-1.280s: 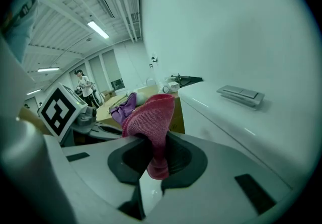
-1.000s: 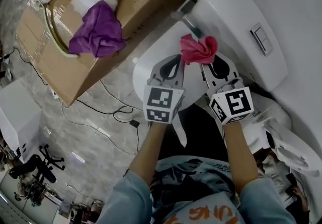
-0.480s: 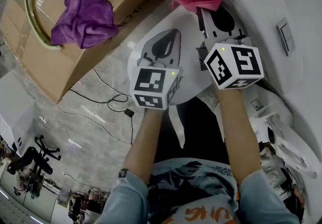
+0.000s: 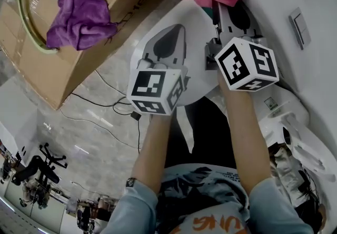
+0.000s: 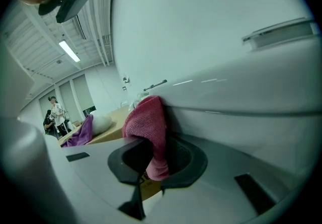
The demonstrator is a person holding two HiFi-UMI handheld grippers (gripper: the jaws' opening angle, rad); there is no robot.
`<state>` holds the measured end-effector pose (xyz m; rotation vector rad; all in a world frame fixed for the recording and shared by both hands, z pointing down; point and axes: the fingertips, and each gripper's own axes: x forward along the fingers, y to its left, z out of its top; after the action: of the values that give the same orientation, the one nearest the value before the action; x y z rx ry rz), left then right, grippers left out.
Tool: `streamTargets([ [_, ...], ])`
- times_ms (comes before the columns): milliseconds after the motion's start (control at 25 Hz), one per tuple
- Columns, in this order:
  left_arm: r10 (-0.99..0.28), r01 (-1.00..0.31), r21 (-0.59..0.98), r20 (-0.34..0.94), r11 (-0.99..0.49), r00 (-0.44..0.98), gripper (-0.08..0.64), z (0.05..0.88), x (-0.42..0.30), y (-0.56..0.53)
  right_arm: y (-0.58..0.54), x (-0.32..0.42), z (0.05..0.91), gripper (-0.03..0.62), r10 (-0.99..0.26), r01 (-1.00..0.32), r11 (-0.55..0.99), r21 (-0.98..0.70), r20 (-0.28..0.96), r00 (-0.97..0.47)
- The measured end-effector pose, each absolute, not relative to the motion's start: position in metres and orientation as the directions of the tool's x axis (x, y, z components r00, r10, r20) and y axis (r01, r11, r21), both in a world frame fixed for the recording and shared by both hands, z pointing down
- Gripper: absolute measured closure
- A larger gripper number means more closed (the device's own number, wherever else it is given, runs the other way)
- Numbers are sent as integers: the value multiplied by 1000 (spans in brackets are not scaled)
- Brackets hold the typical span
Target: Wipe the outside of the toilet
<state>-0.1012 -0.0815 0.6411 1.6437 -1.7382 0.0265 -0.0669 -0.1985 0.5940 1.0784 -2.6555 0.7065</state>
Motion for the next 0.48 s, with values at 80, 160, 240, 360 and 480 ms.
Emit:
streamTargets([
  [80, -857, -869, 463, 505, 174, 98, 535, 643, -96, -79, -197, -61, 594, 528, -609, -700, 619, -356, 346, -714],
  [160, -856, -866, 471, 506, 171, 106, 535, 646, -90, -77, -195, -54, 594, 528, -612, -703, 615, -357, 345, -711],
  [240, -853, -861, 477, 511, 174, 111, 535, 648, -85, -73, -194, -47, 594, 528, -617, -707, 609, -360, 346, -707],
  [360, -850, -854, 492, 511, 169, 126, 535, 648, -77, -68, -189, -36, 594, 528, -626, -717, 595, -363, 350, -697],
  [480, -848, -855, 491, 515, 167, 129, 535, 648, -71, -67, -186, -25, 595, 528, -634, -726, 583, -365, 354, -687],
])
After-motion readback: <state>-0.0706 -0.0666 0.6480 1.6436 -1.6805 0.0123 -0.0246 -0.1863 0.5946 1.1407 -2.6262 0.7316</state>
